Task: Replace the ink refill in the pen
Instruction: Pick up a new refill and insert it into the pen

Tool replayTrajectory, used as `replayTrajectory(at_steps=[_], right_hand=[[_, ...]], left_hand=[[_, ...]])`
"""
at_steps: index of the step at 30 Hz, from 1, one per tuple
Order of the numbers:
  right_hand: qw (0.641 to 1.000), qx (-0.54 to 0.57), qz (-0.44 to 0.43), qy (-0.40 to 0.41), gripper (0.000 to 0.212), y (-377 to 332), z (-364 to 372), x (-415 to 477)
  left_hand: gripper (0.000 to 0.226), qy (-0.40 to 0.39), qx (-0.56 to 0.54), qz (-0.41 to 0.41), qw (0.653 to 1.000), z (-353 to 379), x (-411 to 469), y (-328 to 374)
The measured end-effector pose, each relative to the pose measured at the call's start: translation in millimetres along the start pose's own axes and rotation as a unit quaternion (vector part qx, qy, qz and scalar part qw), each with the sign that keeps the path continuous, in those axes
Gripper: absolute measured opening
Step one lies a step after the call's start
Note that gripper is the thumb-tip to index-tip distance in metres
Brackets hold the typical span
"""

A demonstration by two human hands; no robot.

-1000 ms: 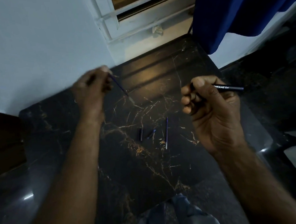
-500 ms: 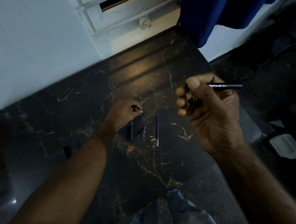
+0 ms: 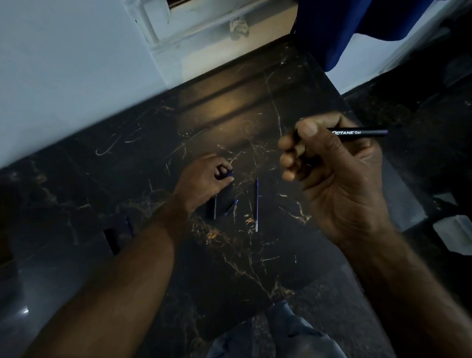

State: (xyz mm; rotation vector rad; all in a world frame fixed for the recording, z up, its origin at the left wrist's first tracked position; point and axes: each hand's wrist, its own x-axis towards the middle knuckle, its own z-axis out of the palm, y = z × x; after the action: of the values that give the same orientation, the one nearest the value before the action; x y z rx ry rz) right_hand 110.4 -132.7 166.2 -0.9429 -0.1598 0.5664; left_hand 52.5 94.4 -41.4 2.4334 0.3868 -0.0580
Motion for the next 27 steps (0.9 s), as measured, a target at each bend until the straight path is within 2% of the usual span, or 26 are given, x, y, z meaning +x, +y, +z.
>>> replayTrajectory(at_steps=[5,8,11,15,17,21,27], right_hand=[[1.000,0.003,0.001,-0.001,0.009,1.8,-0.1,-2.0],[1.000,0.005,0.001,0.002,0.014,2.0,-1.2,-3.7],[1.000,0.002,-0.003,0.010,0.013,2.6,-3.6,-4.3],[1.000,0.001,0.001,0.006,0.007,3.0,-3.5,-6.0],[1.000,0.006,-0.001,0.001,0.007,1.1,-3.0,-6.1],[1.000,0.003,-0.012,0.000,0.008,-2.3,-6.4,-7.0],[1.000,0.010,-0.009,0.009,0.008,0.0,-11.2,-12.9]], left_hand=[[0.021,-0.002,0.006,-0.006,1.000,-2.0,-3.5,5.7],[0.018,0.038,0.007,-0.050,0.998,-8.3,-6.9,23.6],[0.025,0.062,0.035,-0.081,0.994,-5.8,-9.4,61.4],[0.036,0.018,0.165,-0.073,0.983,22.7,-9.9,101.1],[0.041,-0.006,0.206,-0.104,0.973,32.6,-2.0,102.0],[0.040,-0.054,0.234,-0.144,0.960,40.7,5.4,101.5],[0.027,-0.066,0.232,-0.177,0.954,45.4,9.2,100.9]])
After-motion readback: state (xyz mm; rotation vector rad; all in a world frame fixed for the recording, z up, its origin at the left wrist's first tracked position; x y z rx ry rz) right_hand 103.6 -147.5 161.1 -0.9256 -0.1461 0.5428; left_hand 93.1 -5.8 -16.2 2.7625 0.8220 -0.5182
